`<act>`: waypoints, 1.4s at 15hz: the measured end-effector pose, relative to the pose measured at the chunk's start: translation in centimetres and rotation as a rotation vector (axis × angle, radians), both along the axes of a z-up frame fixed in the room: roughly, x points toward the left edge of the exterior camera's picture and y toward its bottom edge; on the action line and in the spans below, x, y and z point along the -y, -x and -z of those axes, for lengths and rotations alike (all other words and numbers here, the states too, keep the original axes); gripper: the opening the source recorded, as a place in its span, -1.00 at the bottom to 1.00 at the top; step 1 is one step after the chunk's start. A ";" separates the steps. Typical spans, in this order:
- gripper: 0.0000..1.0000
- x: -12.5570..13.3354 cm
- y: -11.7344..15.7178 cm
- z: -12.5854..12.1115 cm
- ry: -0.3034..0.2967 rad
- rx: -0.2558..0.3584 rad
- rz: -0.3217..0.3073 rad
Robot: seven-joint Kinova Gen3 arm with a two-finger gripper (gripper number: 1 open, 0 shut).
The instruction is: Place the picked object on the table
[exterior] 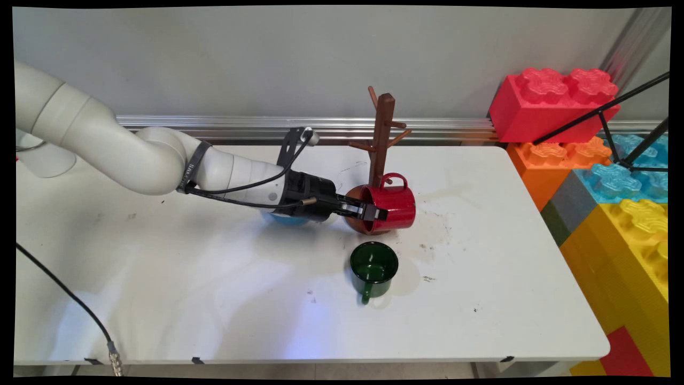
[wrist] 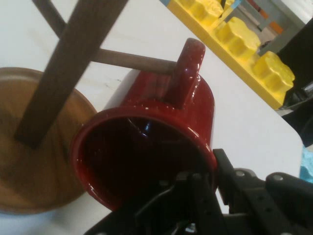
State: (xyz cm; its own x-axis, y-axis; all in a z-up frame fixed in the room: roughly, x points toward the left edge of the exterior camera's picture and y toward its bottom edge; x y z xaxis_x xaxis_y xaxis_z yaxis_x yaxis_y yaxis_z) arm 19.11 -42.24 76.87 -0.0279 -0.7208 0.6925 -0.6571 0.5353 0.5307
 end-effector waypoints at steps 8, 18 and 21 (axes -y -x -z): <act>-1.00 -1.7 1.6 -1.9 -0.029 -0.043 0.019; -1.00 -3.7 3.3 -6.7 -0.031 0.018 0.083; -1.00 -4.1 3.4 -8.9 -0.014 0.095 0.111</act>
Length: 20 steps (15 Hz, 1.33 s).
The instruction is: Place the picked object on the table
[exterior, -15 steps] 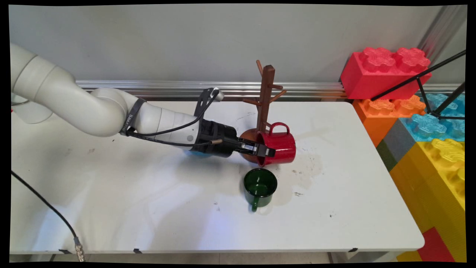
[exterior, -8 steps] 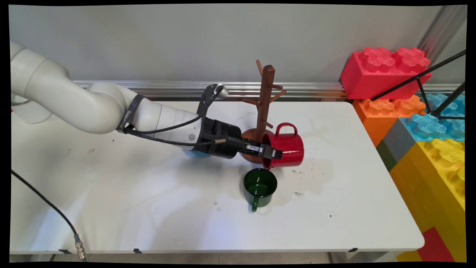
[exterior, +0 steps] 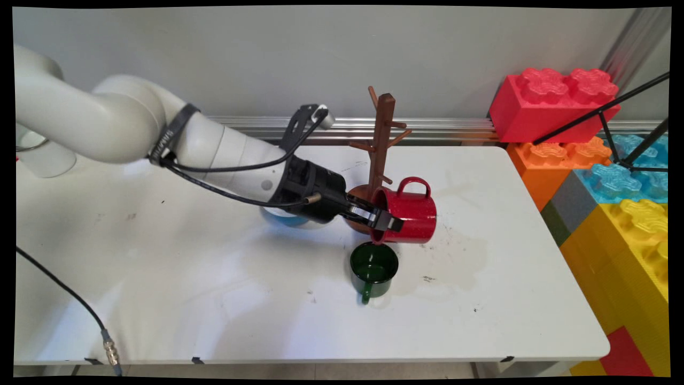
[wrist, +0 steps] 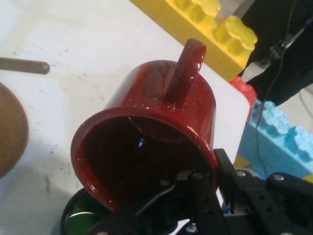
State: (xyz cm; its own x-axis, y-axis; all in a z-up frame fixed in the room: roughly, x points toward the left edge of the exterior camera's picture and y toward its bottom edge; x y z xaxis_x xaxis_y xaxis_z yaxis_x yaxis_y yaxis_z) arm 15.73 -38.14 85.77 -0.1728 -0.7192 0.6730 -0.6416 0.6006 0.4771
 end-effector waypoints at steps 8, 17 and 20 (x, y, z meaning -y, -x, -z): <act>-1.00 -0.1 0.1 -4.9 0.032 0.194 0.031; -1.00 -0.5 0.5 -8.5 0.008 0.474 0.099; -1.00 -0.8 0.3 -8.7 -0.021 0.588 0.127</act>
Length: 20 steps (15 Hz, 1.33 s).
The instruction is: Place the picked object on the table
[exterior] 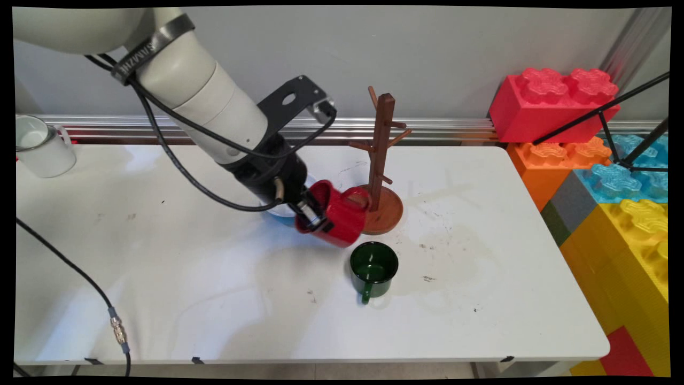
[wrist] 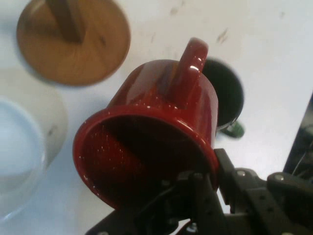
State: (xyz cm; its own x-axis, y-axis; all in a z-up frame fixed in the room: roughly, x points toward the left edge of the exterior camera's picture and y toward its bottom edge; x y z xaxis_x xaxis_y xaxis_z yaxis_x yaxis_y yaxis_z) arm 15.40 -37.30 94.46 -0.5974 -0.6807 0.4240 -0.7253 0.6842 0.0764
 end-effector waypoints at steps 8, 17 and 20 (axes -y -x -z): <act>-1.00 -0.4 0.5 1.8 -0.081 0.265 0.014; -1.00 -0.4 1.9 5.8 -0.144 0.409 0.030; -1.00 -0.1 2.4 7.4 -0.160 0.452 0.030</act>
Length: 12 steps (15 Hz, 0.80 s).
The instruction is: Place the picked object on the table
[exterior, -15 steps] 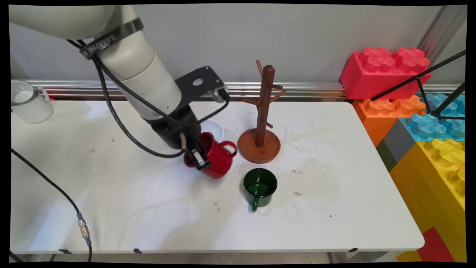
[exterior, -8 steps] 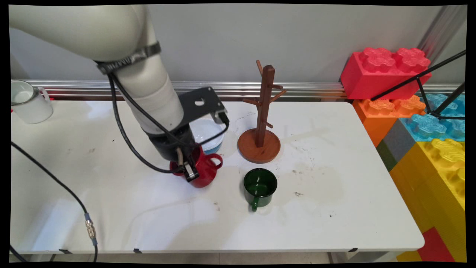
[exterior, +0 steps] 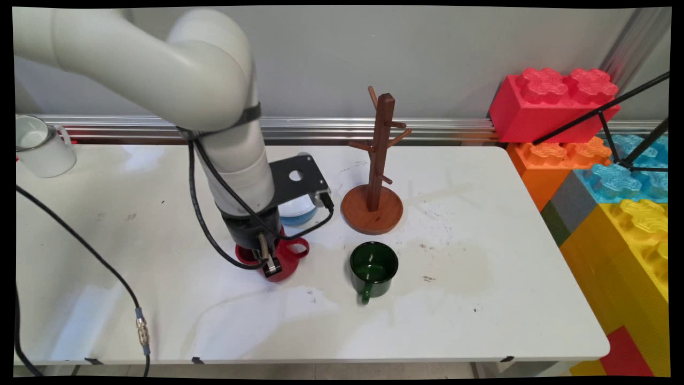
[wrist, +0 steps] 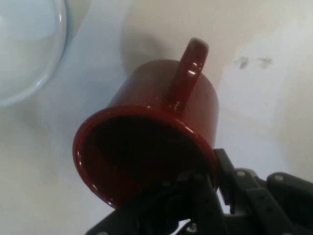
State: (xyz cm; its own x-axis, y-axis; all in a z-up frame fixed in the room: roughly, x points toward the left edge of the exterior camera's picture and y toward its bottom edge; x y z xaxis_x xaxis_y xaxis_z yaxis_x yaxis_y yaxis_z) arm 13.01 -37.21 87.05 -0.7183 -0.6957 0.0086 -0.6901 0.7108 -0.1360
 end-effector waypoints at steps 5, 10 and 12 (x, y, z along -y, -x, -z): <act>-1.00 0.3 0.5 1.5 -0.017 0.043 -0.005; -1.00 0.6 0.9 2.6 -0.027 0.072 -0.009; -1.00 0.7 1.0 3.0 -0.028 0.079 -0.011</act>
